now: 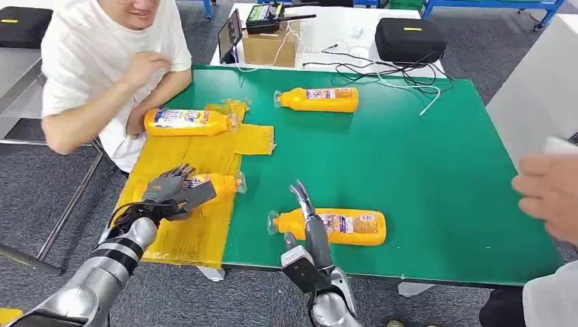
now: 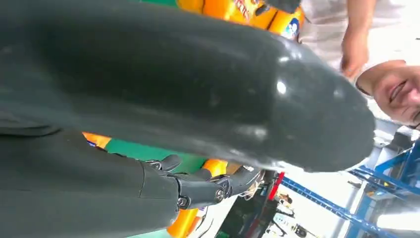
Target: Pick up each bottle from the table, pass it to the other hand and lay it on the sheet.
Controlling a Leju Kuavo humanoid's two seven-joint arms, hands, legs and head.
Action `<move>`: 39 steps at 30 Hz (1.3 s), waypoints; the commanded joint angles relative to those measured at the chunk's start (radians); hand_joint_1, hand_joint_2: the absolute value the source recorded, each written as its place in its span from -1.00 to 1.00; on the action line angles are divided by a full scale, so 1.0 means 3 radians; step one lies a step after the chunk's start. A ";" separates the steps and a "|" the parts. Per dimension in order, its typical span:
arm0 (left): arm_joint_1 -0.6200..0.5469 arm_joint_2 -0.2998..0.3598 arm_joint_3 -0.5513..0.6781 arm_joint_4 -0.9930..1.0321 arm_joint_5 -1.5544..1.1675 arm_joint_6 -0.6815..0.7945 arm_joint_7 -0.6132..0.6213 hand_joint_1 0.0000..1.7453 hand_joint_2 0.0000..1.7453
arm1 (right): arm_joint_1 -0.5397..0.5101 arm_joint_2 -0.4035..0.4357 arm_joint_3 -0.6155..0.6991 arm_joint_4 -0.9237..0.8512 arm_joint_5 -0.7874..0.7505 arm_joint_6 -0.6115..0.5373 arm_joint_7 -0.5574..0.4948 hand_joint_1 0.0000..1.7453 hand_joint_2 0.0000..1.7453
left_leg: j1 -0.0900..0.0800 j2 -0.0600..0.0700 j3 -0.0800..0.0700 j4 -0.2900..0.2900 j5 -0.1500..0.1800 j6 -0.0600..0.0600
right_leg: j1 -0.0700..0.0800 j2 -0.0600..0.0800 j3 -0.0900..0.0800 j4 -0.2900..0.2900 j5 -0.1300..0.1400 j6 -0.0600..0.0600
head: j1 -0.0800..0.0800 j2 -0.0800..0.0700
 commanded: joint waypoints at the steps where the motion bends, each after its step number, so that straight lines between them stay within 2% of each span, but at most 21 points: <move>1: 0.0468 0.0143 0.0002 -0.0472 0.0786 -0.0455 -0.0352 -1.00 1.00 | -0.0075 -0.0042 0.0055 0.0214 -0.0049 0.0000 -0.0071 -1.00 -1.00 | 0.0002 0.0007 0.0007 -0.0010 0.0001 -0.0004 | 0.0002 0.0006 0.0004 -0.0010 0.0003 -0.0008 | -0.0001 0.0000; 5: 0.0677 0.0090 0.0045 -0.0960 0.1296 -0.0401 -0.0445 -1.00 1.00 | -0.0086 -0.0062 0.0100 0.0229 -0.0096 -0.0042 -0.0085 -1.00 -1.00 | -0.0002 0.0001 0.0003 -0.0004 0.0000 -0.0002 | -0.0002 0.0002 0.0003 -0.0002 0.0001 -0.0004 | -0.0001 0.0000; 6: 0.0780 -0.0003 0.0115 -0.1197 0.1487 -0.0209 -0.0612 -1.00 1.00 | -0.0073 -0.0072 0.0100 0.0221 -0.0105 -0.0061 -0.0077 -1.00 -1.00 | 0.0000 0.0007 0.0002 -0.0005 0.0000 -0.0004 | 0.0000 0.0007 0.0001 -0.0004 0.0002 -0.0006 | -0.0001 0.0000; 9: 0.0982 -0.0103 0.0130 -0.1688 0.1665 0.0066 -0.0742 -1.00 1.00 | -0.0036 -0.0093 0.0113 0.0195 -0.0092 -0.0076 -0.0068 -1.00 -1.00 | 0.0000 -0.0004 -0.0004 -0.0001 0.0000 -0.0002 | 0.0000 -0.0005 -0.0003 -0.0004 0.0000 -0.0005 | 0.0001 0.0001; 11: 0.1046 -0.0115 0.0121 -0.1872 0.1755 0.0074 -0.0713 -1.00 1.00 | -0.0020 -0.0104 0.0125 0.0183 -0.0074 -0.0086 -0.0061 -1.00 -1.00 | 0.0001 -0.0003 -0.0011 0.0001 0.0000 -0.0002 | 0.0001 -0.0006 -0.0011 -0.0002 -0.0001 -0.0005 | 0.0001 0.0000; 13: 0.1167 -0.0094 0.0082 -0.2184 0.1999 -0.0024 -0.0970 -1.00 1.00 | -0.0033 -0.0126 0.0154 0.0204 0.0044 -0.0177 -0.0081 -1.00 -1.00 | 0.0002 -0.0005 -0.0018 0.0003 -0.0001 -0.0003 | 0.0003 -0.0009 -0.0018 -0.0002 -0.0002 -0.0005 | 0.0000 0.0000; 14: 0.1201 -0.0092 0.0073 -0.2262 0.1990 -0.0026 -0.0961 -1.00 1.00 | -0.0037 -0.0127 0.0156 0.0212 0.0047 -0.0176 -0.0082 -1.00 -1.00 | 0.0004 -0.0002 -0.0019 0.0004 -0.0003 -0.0004 | 0.0005 -0.0007 -0.0020 -0.0002 -0.0003 -0.0007 | 0.0001 0.0000; 17: 0.1335 -0.0132 0.0090 -0.2595 0.2233 -0.0139 -0.1054 -1.00 1.00 | -0.0043 -0.0183 0.0194 0.0218 0.0247 -0.0367 -0.0112 -1.00 -1.00 | 0.0003 0.0000 -0.0025 0.0004 -0.0004 -0.0003 | 0.0005 -0.0005 -0.0025 -0.0002 -0.0003 -0.0005 | 0.0000 0.0000; 18: 0.1384 -0.0153 0.0111 -0.2747 0.2402 -0.0205 -0.1111 -1.00 1.00 | -0.0032 -0.0227 0.0197 0.0168 0.0417 -0.0574 -0.0177 -1.00 -1.00 | 0.0005 0.0000 -0.0023 0.0004 -0.0005 -0.0005 | 0.0007 -0.0005 -0.0023 -0.0002 -0.0004 -0.0007 | 0.0000 0.0000; 20: 0.1435 -0.0145 0.0117 -0.2915 0.2452 -0.0227 -0.1144 -1.00 1.00 | -0.0010 -0.0313 0.0194 0.0057 0.0502 -0.0627 -0.0170 -1.00 -1.00 | 0.0002 -0.0003 -0.0032 0.0003 -0.0002 -0.0002 | 0.0003 -0.0008 -0.0032 -0.0002 -0.0002 -0.0003 | 0.0000 0.0000; 21: 0.1469 -0.0140 0.0148 -0.3042 0.2608 -0.0314 -0.1188 -1.00 1.00 | -0.0002 -0.0445 0.0157 -0.0050 0.1011 -0.0825 -0.0010 -1.00 1.00 | 0.0005 -0.0003 -0.0032 0.0005 -0.0004 -0.0003 | 0.0005 -0.0007 -0.0032 -0.0002 -0.0003 -0.0005 | 0.0000 0.0000; 22: 0.1521 -0.0162 0.0203 -0.3171 0.2685 -0.0328 -0.1268 -1.00 1.00 | 0.0062 -0.0485 -0.0044 -0.0212 0.1399 -0.0825 0.0094 -1.00 1.00 | 0.0003 -0.0003 -0.0037 0.0005 -0.0002 -0.0002 | 0.0003 -0.0008 -0.0037 -0.0001 -0.0002 -0.0003 | 0.0000 0.0000; 23: 0.1570 -0.0157 0.0230 -0.3272 0.2696 -0.0340 -0.1264 -1.00 1.00 | 0.0076 -0.0560 -0.0045 -0.0273 0.1387 -0.0815 0.0105 -1.00 1.00 | 0.0005 -0.0005 -0.0037 0.0007 -0.0004 -0.0002 | 0.0005 -0.0010 -0.0035 -0.0001 -0.0004 -0.0005 | 0.0000 0.0000; 24: 0.1659 -0.0241 0.0330 -0.3428 0.2961 -0.0465 -0.1348 -1.00 1.00 | 0.0136 -0.0611 -0.0218 -0.0452 0.1623 -0.0825 0.0188 -1.00 1.00 | 0.0002 -0.0007 -0.0039 0.0005 -0.0003 -0.0001 | 0.0003 -0.0011 -0.0037 -0.0001 -0.0004 -0.0003 | 0.0000 0.0001; 27: 0.1897 -0.0287 0.0370 -0.3724 0.3640 -0.0894 -0.1152 -1.00 1.00 | 0.0257 -0.0707 -0.0430 -0.0779 0.1641 -0.0825 0.0268 -1.00 1.00 | 0.0000 -0.0003 -0.0042 0.0006 -0.0003 -0.0001 | 0.0001 -0.0008 -0.0041 0.0000 -0.0003 -0.0003 | 0.0000 0.0000; 28: 0.2003 -0.0348 0.0416 -0.3798 0.3664 -0.0856 -0.1130 -1.00 1.00 | 0.0319 -0.0751 -0.0508 -0.0868 0.1767 -0.0825 0.0419 -1.00 1.00 | 0.0000 -0.0003 -0.0039 0.0007 -0.0006 -0.0001 | 0.0001 -0.0008 -0.0038 0.0001 -0.0006 -0.0004 | 0.0000 0.0001; 29: 0.2060 -0.0350 0.0407 -0.3836 0.3663 -0.0858 -0.1131 -1.00 1.00 | 0.0356 -0.0797 -0.0522 -0.0928 0.1760 -0.0824 0.0417 -1.00 1.00 | -0.0003 -0.0004 -0.0041 0.0005 -0.0004 0.0000 | -0.0001 -0.0008 -0.0040 0.0000 -0.0004 -0.0003 | 0.0000 0.0000; 31: 0.2246 -0.0448 0.0468 -0.3878 0.3427 -0.0510 -0.1000 -1.00 1.00 | 0.0454 -0.0867 -0.0666 -0.0947 0.2009 -0.0631 0.0841 -1.00 1.00 | -0.0003 -0.0005 -0.0037 0.0004 -0.0006 -0.0001 | 0.0000 -0.0009 -0.0035 -0.0003 -0.0006 -0.0004 | 0.0000 0.0000; 35: 0.2308 -0.0457 0.0437 -0.3839 0.3382 -0.0488 -0.1079 -1.00 1.00 | 0.0485 -0.0894 -0.0701 -0.0914 0.1999 -0.0644 0.0821 -1.00 1.00 | -0.0004 -0.0004 -0.0036 0.0002 -0.0006 -0.0001 | -0.0001 -0.0008 -0.0035 -0.0006 -0.0004 -0.0004 | -0.0001 0.0000; 37: 0.2329 -0.0539 0.0405 -0.3748 0.3267 -0.0300 -0.0911 -1.00 1.00 | 0.0510 -0.0839 -0.0778 -0.0887 0.1867 -0.0645 0.0860 -1.00 1.00 | -0.0002 -0.0004 -0.0039 0.0005 -0.0006 -0.0003 | 0.0001 -0.0009 -0.0039 -0.0004 -0.0004 -0.0006 | 0.0001 0.0000; 39: 0.2427 -0.0640 0.0317 -0.3563 0.2999 -0.0068 -0.0957 -1.00 1.00 | 0.0524 -0.0876 -0.0828 -0.0756 0.2073 -0.0677 0.0987 -1.00 1.00 | -0.0003 -0.0006 -0.0036 0.0000 -0.0005 -0.0003 | 0.0000 -0.0009 -0.0037 -0.0005 -0.0005 -0.0007 | -0.0001 0.0000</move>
